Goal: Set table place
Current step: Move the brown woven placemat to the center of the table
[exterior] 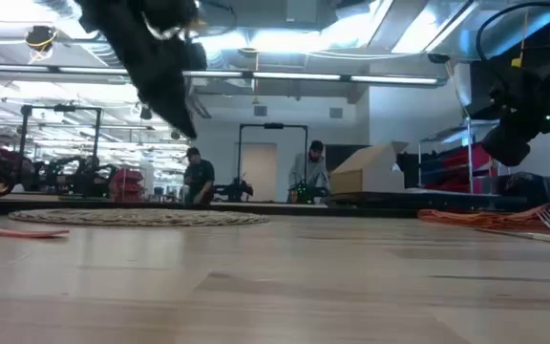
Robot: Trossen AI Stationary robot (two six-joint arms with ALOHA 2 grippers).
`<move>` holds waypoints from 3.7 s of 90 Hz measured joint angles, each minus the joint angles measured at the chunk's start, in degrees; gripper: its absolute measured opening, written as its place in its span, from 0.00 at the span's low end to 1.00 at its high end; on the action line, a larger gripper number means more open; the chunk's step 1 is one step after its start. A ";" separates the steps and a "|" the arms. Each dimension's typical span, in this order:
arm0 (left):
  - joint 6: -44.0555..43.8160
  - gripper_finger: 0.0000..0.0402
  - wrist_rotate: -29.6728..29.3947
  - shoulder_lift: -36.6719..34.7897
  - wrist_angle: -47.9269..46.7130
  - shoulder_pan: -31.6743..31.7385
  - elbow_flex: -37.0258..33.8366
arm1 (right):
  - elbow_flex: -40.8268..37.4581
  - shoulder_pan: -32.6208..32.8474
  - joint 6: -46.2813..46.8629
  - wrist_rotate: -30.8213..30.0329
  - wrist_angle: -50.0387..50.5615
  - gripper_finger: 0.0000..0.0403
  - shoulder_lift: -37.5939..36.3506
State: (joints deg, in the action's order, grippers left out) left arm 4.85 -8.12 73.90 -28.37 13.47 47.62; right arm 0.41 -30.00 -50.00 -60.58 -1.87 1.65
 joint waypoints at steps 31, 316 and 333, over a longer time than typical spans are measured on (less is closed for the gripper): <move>-0.62 0.00 -5.69 6.05 -1.52 -2.55 0.02 | 0.00 0.00 0.00 0.02 0.00 0.00 0.00; -9.66 0.00 6.10 31.04 28.49 -9.10 4.80 | 0.02 -0.02 39.00 73.71 -13.76 0.00 -0.02; -11.26 0.00 6.10 30.67 21.18 -9.27 8.22 | 2.91 0.00 39.72 74.33 -6.08 0.00 0.71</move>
State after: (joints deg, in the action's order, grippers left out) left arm -6.41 -2.02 104.57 -7.20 4.21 55.83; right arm 3.32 -30.00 -10.27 13.76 -7.94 2.36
